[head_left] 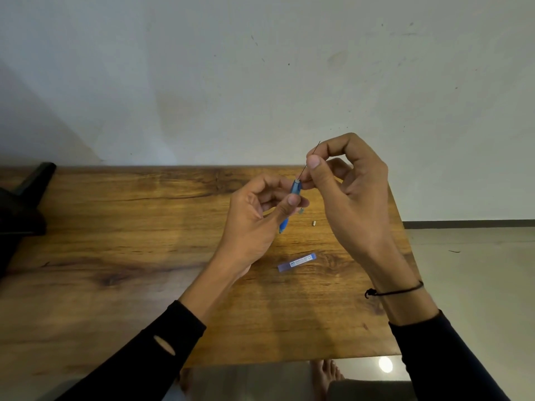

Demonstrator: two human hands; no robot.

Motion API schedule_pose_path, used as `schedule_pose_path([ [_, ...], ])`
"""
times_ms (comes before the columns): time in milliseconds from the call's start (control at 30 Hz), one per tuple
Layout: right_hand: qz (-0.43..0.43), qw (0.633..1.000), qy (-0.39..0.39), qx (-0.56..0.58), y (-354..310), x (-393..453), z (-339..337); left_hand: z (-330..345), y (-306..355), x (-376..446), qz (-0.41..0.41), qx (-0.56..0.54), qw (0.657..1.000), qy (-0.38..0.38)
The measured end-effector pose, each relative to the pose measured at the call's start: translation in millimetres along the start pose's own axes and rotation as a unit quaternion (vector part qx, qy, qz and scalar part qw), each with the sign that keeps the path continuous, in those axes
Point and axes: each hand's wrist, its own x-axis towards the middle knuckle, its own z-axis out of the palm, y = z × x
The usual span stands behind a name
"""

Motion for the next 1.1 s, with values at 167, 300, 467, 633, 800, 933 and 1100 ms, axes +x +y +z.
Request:
schedule_pose_path([
  [167, 0.006, 1.0, -0.001, -0.028, 3, 0, 0, 1, -1, -1, 0.0, 0.003, 1.0, 0.003],
  [300, 0.009, 0.999, -0.001, -0.038, 3, -1, -1, 2, 0, -1, -0.006, -0.006, 1.0, 0.006],
  [467, 0.017, 0.999, -0.001, -0.04, 2, -2, -2, 5, 5, -2, -0.018, -0.035, 0.999, 0.016],
  [633, 0.028, 1.0, 0.002, -0.008, 4, 1, -3, 4, 6, -2, -0.021, -0.04, 0.999, 0.017],
  [800, 0.062, 0.979, -0.05, -0.187, 32, 13, -35, 4, 8, -2, -0.026, -0.051, 0.998, 0.02],
  [933, 0.097, 0.866, -0.211, -0.443, 64, 4, -52, 2, 9, -1, -0.023, -0.045, 0.998, 0.026],
  [1100, 0.093, 0.86, -0.231, -0.445, 75, -4, -30, 2, 8, 0, -0.02, -0.045, 0.998, 0.03],
])
